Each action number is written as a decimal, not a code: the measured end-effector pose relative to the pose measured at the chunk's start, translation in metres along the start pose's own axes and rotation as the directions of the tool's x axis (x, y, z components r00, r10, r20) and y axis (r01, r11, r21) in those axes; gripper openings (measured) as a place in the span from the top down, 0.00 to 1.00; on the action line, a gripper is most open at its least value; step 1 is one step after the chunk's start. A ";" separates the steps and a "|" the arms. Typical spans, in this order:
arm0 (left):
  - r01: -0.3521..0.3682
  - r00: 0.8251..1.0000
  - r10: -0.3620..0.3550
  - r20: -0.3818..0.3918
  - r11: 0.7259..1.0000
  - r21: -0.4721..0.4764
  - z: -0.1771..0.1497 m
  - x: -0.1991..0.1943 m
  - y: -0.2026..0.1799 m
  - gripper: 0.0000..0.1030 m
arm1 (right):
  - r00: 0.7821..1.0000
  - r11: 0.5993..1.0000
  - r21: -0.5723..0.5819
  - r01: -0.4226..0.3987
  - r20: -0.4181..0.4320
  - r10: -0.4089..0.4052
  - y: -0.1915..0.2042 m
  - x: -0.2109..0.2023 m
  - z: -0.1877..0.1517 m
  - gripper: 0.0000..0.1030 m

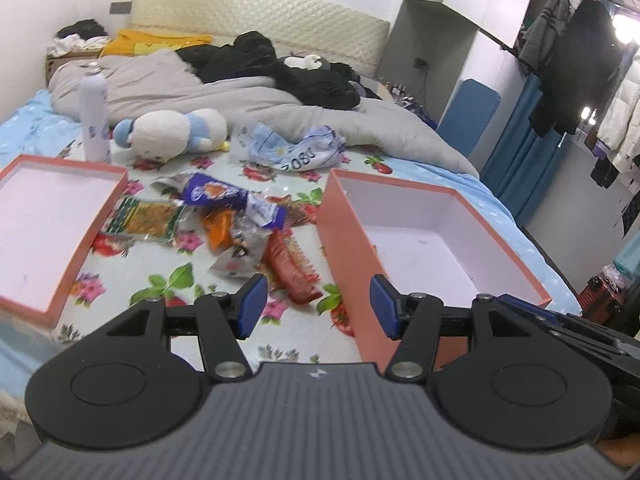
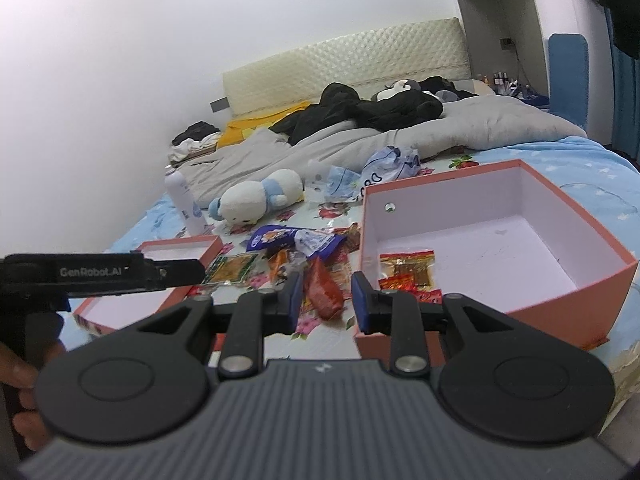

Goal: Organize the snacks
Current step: 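Withdraw both open tools from the box back toward the snacks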

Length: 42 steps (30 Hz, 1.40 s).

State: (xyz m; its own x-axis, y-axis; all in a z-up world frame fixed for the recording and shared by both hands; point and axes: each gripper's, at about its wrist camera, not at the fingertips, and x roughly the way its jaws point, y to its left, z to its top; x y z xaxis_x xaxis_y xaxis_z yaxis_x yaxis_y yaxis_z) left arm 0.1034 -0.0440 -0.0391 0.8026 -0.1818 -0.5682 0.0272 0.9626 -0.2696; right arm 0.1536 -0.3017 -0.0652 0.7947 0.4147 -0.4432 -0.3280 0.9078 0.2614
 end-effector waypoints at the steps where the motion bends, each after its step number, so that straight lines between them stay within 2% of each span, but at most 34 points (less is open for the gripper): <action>1: -0.005 1.000 0.005 -0.003 1.000 -0.006 -0.003 -0.002 0.003 0.39 | 1.000 1.000 -0.004 -0.004 0.000 0.004 0.002 -0.002 -0.003 0.70; 10: -0.033 0.998 0.030 -0.052 0.998 -0.054 -0.027 -0.011 0.022 0.39 | 0.999 0.999 -0.031 -0.028 -0.048 0.027 0.018 -0.012 -0.025 0.70; 18: -0.042 0.996 0.037 -0.076 0.997 -0.070 -0.033 0.000 0.035 0.39 | 0.997 0.999 -0.035 -0.029 -0.071 0.026 0.026 0.002 -0.028 0.70; 42: -0.101 0.993 0.095 -0.069 0.990 -0.098 0.007 0.058 0.095 0.39 | 0.990 0.990 -0.108 -0.091 -0.113 0.078 0.068 0.087 -0.019 0.70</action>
State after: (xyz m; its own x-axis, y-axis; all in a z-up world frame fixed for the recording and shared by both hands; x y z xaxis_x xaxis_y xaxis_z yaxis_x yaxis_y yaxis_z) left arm 0.1569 0.0378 -0.0926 0.7586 -0.1032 -0.6433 -0.1127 0.9517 -0.2855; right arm 0.1910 -0.2022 -0.1021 0.7036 0.4889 -0.5156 -0.4520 0.8679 0.2061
